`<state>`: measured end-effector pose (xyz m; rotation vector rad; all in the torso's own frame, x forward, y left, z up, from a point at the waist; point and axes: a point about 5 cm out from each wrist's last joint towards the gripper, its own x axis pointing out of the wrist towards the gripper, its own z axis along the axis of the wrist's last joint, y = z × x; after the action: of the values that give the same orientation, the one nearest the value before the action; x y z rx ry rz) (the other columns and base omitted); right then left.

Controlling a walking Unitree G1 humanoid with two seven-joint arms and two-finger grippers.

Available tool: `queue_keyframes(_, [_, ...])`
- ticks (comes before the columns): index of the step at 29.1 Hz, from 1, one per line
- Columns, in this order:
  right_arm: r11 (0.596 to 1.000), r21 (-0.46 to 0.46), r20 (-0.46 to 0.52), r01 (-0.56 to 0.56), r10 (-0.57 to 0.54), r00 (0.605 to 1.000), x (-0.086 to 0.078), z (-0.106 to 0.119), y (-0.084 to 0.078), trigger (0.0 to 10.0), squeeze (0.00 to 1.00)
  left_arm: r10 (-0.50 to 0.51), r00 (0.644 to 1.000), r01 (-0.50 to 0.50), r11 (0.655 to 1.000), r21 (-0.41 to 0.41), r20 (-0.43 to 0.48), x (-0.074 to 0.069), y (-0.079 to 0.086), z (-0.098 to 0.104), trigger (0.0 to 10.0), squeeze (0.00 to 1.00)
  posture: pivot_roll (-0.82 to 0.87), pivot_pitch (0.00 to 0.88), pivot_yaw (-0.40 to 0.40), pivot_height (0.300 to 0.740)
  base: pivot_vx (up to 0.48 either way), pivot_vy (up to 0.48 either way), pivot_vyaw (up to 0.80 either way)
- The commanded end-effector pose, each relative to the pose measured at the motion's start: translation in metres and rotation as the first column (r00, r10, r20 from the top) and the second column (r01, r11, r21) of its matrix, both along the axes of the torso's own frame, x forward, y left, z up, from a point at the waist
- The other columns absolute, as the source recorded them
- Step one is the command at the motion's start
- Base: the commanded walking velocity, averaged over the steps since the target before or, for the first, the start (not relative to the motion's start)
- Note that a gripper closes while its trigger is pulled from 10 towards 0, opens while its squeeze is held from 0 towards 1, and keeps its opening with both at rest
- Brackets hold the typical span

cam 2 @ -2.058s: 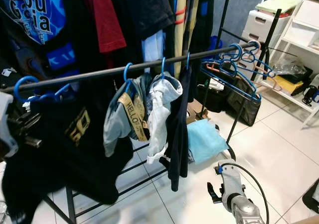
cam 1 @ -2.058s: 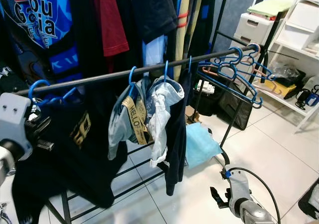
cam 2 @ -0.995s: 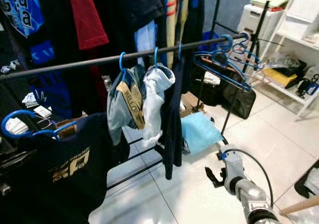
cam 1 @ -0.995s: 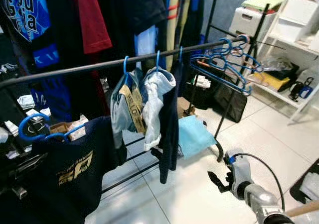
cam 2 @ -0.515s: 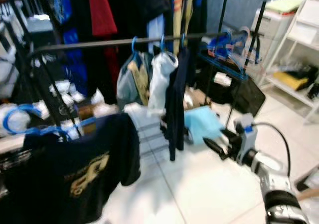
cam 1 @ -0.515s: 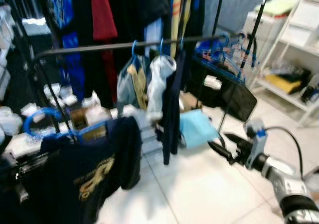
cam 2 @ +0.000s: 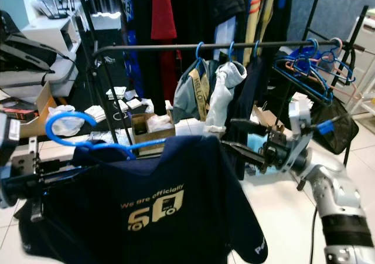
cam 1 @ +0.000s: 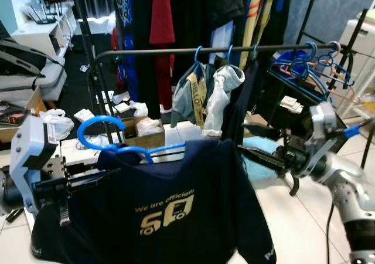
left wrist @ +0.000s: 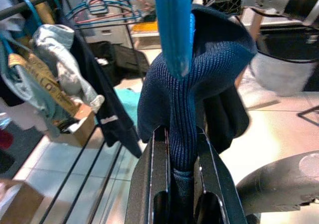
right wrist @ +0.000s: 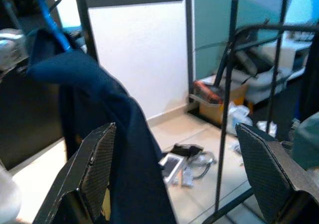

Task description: Hang hanger

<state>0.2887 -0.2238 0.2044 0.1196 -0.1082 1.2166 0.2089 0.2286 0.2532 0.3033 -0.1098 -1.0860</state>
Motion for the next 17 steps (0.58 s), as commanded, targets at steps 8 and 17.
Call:
queue_keyframes(8, [0.995,-0.059,-0.089,-0.08,0.075,0.993,-0.016,-0.003,0.001,10.0,0.0,-0.051,0.997,0.051,0.999,0.0,0.06,0.003,-0.002,0.018,10.0,0.0,0.0,0.0,-0.041,0.74,0.0,0.0,0.0])
queue_keyframes(17, [0.984,-0.175,-0.092,0.023,-0.04,0.995,-0.003,-0.013,0.002,3.4,0.0,-0.12,0.988,0.123,0.992,-0.021,0.101,0.001,-0.008,0.03,10.0,0.0,0.0,0.0,-0.041,0.74,0.0,0.0,0.0])
